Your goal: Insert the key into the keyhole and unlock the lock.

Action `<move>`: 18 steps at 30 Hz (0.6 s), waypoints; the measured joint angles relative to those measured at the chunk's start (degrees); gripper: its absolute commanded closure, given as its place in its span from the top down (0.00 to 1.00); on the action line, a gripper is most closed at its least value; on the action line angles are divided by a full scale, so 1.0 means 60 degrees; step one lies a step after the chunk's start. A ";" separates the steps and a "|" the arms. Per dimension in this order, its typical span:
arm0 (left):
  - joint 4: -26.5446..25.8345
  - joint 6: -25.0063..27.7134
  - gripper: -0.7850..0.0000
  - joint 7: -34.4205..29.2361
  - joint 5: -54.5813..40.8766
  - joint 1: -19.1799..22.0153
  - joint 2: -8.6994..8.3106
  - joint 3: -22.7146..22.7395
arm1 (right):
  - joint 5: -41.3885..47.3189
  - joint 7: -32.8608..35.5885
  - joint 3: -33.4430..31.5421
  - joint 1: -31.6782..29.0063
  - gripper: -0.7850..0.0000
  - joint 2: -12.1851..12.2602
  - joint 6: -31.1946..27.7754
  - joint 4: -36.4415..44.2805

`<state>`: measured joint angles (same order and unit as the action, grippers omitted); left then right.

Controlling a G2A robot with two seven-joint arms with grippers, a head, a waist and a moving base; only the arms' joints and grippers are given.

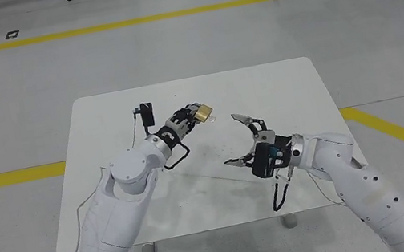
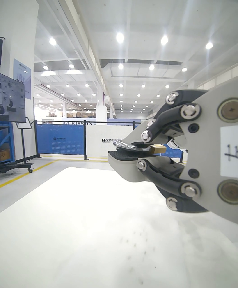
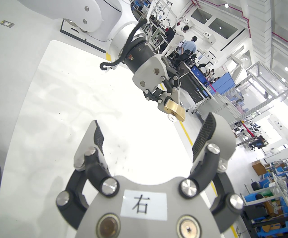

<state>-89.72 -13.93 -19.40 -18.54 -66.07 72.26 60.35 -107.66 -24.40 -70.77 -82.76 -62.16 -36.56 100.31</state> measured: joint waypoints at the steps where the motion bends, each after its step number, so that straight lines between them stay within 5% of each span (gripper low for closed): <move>1: -0.0006 -0.0002 0.00 0.0078 0.0019 0.0008 0.0026 -0.0095 | -0.0153 0.0114 0.0002 -0.0018 1.00 0.0014 0.0026 0.0056; 8: 0.0036 -0.0099 0.00 0.0175 0.0205 0.0139 0.0181 -0.0703 | -0.1580 0.0400 0.0209 -0.0176 1.00 0.0100 0.0689 0.0417; 9: 0.0046 -0.0103 0.00 0.0187 0.0200 0.0150 0.0191 -0.0711 | -0.1733 0.0418 0.0236 -0.0197 0.84 0.0106 0.0818 0.0432; 10: 0.0055 -0.0105 0.00 0.0194 0.0200 0.0158 0.0199 -0.0714 | -0.1844 0.0433 0.0254 -0.0225 0.57 0.0109 0.0971 0.0445; 11: 0.0064 -0.0104 0.00 0.0194 0.0220 0.0165 0.0207 -0.0716 | -0.1959 0.0430 0.0280 -0.0266 0.49 0.0112 0.1168 0.0464; 18: 0.0030 -0.0008 0.00 0.0134 0.0391 0.0087 0.0228 -0.0710 | -0.2460 0.0157 0.0378 -0.0504 0.44 0.0131 0.2246 0.0566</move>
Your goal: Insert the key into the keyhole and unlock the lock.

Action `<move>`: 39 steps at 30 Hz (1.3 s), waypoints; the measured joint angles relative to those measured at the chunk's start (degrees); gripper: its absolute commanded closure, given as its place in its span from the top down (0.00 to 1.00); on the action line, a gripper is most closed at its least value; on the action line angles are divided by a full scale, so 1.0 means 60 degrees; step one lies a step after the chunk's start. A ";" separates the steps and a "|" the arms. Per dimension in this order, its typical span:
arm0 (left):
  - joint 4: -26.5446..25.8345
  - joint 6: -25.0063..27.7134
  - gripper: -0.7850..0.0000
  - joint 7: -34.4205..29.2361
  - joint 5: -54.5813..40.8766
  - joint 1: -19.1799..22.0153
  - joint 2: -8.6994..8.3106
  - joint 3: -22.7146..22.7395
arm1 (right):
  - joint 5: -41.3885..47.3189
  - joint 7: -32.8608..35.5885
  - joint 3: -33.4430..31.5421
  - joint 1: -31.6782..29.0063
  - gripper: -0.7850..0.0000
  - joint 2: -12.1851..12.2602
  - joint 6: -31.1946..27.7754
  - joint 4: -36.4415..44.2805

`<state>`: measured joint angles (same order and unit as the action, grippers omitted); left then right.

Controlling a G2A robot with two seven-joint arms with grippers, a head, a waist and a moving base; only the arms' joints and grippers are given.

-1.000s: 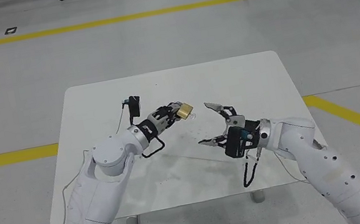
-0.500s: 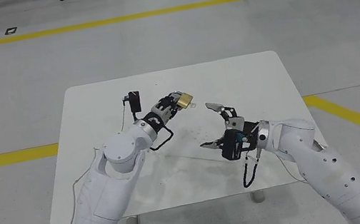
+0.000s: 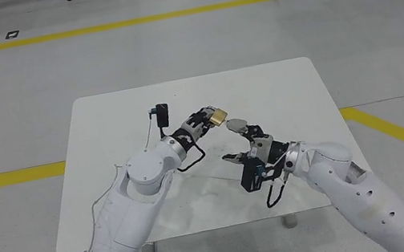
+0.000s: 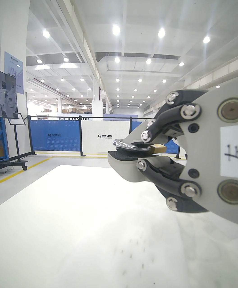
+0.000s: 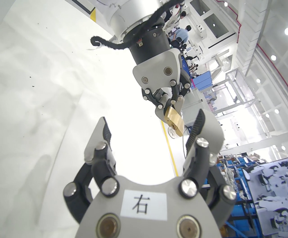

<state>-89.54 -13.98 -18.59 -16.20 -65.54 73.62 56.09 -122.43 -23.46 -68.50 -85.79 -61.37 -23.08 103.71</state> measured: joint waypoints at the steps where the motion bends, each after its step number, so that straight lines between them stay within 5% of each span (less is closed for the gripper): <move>1: -0.0005 0.0016 0.00 -0.0013 0.0029 -0.0018 0.0003 -0.0008 | -0.0070 -0.0017 0.0018 -0.0026 0.42 0.0003 0.0091 0.0010; 13: -0.0158 0.0170 0.00 -0.0095 0.0324 -0.0275 0.0025 -0.0010 | -0.0836 0.0853 0.0202 -0.0120 0.42 -0.0030 0.1224 0.0089; 18: -0.0227 0.0184 0.00 -0.0118 0.0413 -0.0372 0.0028 0.0040 | -0.1088 0.1244 0.0160 -0.0230 0.25 -0.0023 0.1374 0.0187; 24: -0.0310 0.0191 0.00 -0.0121 0.0484 -0.0444 0.0037 0.0101 | -0.1086 0.1327 0.0176 -0.0204 0.18 -0.0030 0.1344 0.0192; 28: -0.0357 0.0209 0.00 -0.0142 0.0525 -0.0490 0.0045 0.0120 | -0.0969 0.1394 0.0165 -0.0164 0.00 -0.0041 0.1329 0.0152; 39: -0.0444 0.0424 0.00 -0.0339 0.0625 -0.0551 0.0069 0.0153 | 0.0158 0.1140 0.0030 -0.0021 0.00 -0.0072 0.0811 -0.0045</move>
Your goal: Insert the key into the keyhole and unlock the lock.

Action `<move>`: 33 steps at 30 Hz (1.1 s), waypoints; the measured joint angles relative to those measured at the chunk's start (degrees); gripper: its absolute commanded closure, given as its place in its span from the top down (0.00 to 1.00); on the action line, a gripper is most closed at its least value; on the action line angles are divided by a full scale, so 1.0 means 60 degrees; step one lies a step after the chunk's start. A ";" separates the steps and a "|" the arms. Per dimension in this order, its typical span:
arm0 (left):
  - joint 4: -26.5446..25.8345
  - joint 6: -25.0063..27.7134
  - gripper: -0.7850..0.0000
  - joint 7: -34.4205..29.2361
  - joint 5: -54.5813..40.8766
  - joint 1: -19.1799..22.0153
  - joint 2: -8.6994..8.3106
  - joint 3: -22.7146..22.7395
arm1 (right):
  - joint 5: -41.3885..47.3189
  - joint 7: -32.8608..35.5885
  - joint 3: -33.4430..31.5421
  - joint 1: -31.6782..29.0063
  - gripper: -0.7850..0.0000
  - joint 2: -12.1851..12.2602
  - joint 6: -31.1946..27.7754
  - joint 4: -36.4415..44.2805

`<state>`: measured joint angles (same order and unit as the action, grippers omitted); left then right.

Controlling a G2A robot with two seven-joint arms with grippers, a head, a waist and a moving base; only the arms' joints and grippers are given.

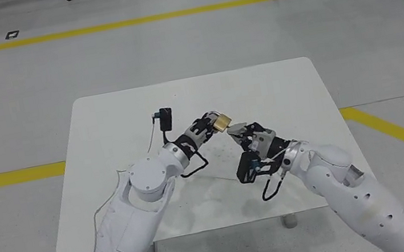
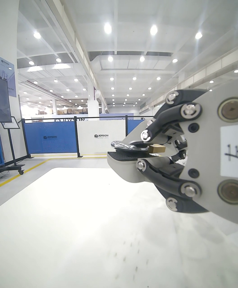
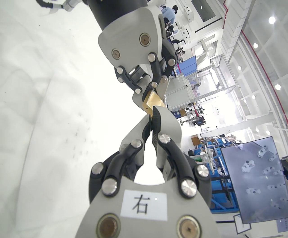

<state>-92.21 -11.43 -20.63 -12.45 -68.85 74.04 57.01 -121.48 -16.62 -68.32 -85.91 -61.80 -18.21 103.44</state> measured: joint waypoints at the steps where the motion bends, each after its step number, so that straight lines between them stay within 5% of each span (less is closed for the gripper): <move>1: -0.0001 0.0070 0.00 -0.0038 0.0021 -0.0001 0.0000 0.0001 | 0.0216 -0.0064 -0.0043 0.0008 0.00 -0.0001 -0.0101 -0.0035; 8: -0.0075 0.0780 0.00 -0.0180 0.0356 -0.0125 -0.0017 0.0064 | 0.2878 -0.0824 -0.0669 0.0127 0.00 0.0011 -0.1432 -0.0484; 17: -0.0195 0.1366 0.00 -0.0327 0.0582 -0.0300 -0.0052 0.0261 | 0.4805 -0.1222 -0.0993 0.0476 0.00 0.0076 -0.3472 -0.1102; 25: -0.0204 0.1856 0.00 -0.0254 0.0964 -0.0439 -0.0074 0.0374 | 0.5755 -0.0966 -0.0983 0.0791 0.00 0.0091 -0.4333 -0.1546; 26: -0.0194 0.1957 0.00 -0.0226 0.1065 -0.0454 -0.0077 0.0382 | 0.5833 -0.0835 -0.0958 0.0839 0.27 0.0091 -0.4407 -0.1605; 27: -0.0188 0.2035 0.00 -0.0197 0.1138 -0.0467 -0.0079 0.0388 | 0.5904 -0.0731 -0.0938 0.0873 0.39 0.0090 -0.4444 -0.1645; 30: -0.0176 0.2165 0.00 -0.0137 0.1286 -0.0513 -0.0081 0.0411 | 0.6114 -0.0487 -0.0884 0.0968 1.00 0.0081 -0.4475 -0.1696; 33: -0.0187 0.2185 0.00 -0.0129 0.1360 -0.0546 -0.0087 0.0466 | 0.6179 -0.0405 -0.0877 0.0990 1.00 0.0086 -0.4468 -0.1660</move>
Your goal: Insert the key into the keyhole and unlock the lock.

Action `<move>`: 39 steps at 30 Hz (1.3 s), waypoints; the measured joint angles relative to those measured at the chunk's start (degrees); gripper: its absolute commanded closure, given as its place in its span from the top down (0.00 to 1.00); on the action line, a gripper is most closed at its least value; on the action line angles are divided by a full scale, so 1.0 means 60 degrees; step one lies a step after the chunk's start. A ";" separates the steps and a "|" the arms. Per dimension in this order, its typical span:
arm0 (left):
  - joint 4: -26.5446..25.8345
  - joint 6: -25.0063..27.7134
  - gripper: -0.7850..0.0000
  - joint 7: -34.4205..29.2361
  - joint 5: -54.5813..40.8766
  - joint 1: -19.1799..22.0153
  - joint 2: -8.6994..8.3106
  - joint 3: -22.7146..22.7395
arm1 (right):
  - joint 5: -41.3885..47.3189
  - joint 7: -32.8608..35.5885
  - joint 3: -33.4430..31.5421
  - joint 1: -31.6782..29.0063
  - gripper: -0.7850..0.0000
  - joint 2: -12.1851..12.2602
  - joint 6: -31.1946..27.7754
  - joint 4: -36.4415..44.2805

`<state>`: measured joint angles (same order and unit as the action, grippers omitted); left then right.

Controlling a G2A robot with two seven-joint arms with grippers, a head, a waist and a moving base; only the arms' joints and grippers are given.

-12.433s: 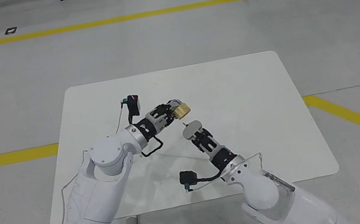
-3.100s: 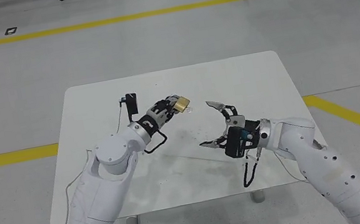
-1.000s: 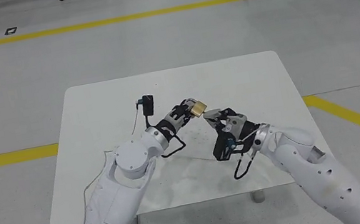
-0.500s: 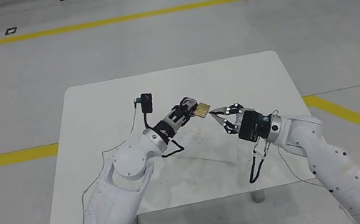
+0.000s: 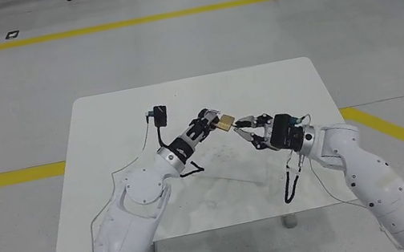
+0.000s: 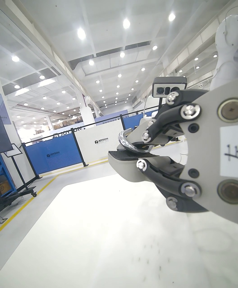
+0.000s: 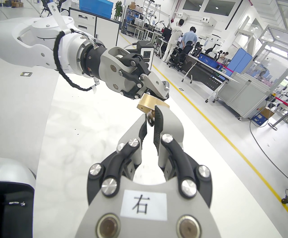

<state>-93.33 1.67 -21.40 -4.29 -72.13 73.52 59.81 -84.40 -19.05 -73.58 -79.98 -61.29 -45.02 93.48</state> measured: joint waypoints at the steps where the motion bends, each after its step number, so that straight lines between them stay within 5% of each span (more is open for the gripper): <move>1: -0.0006 0.0000 0.00 0.0000 0.0020 -0.0009 -0.0003 0.0022 | -0.0011 -0.0006 -0.0018 -0.0017 1.00 0.0007 0.0006 0.0044; 7: -0.0096 -0.0111 0.00 -0.0230 0.0402 -0.0065 -0.0064 0.0223 | -0.0150 -0.0378 -0.0607 -0.0503 1.00 0.0130 0.0186 0.0420; 19: -0.0095 -0.0891 0.00 -0.1717 0.3845 -0.0038 -0.0338 0.0021 | -0.0355 -0.0374 -0.1050 -0.0831 1.00 0.0220 0.0144 0.0597; 24: 0.0387 -0.1804 0.00 -0.2321 0.5114 0.0338 -0.0285 -0.0609 | -0.0355 -0.0374 -0.1050 -0.0831 1.00 0.0220 0.0144 0.0597; 35: 0.1281 -0.4723 0.00 -0.3014 0.4246 0.1283 0.0072 -0.1188 | -0.0355 -0.0375 -0.1050 -0.0831 1.00 0.0220 0.0144 0.0597; 36: 0.1293 -0.4790 0.04 -0.3034 0.4305 0.1325 0.0080 -0.1233 | -0.0355 -0.0375 -0.1050 -0.0831 1.00 0.0221 0.0144 0.0597; 37: 0.1306 -0.4843 0.30 -0.3065 0.4369 0.1362 0.0087 -0.1274 | -0.0355 -0.0375 -0.1050 -0.0831 1.00 0.0220 0.0144 0.0597; 38: 0.1319 -0.4905 0.73 -0.3117 0.4457 0.1409 0.0092 -0.1320 | -0.0355 -0.0375 -0.1050 -0.0831 1.00 0.0220 0.0144 0.0597; 39: 0.1319 -0.4938 0.96 -0.3146 0.4508 0.1438 0.0095 -0.1340 | -0.0355 -0.0374 -0.1050 -0.0831 1.00 0.0220 0.0144 0.0597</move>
<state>-85.41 -27.95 -40.28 22.75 -63.50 74.08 51.77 -86.53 -21.30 -79.88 -84.96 -59.96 -44.16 97.06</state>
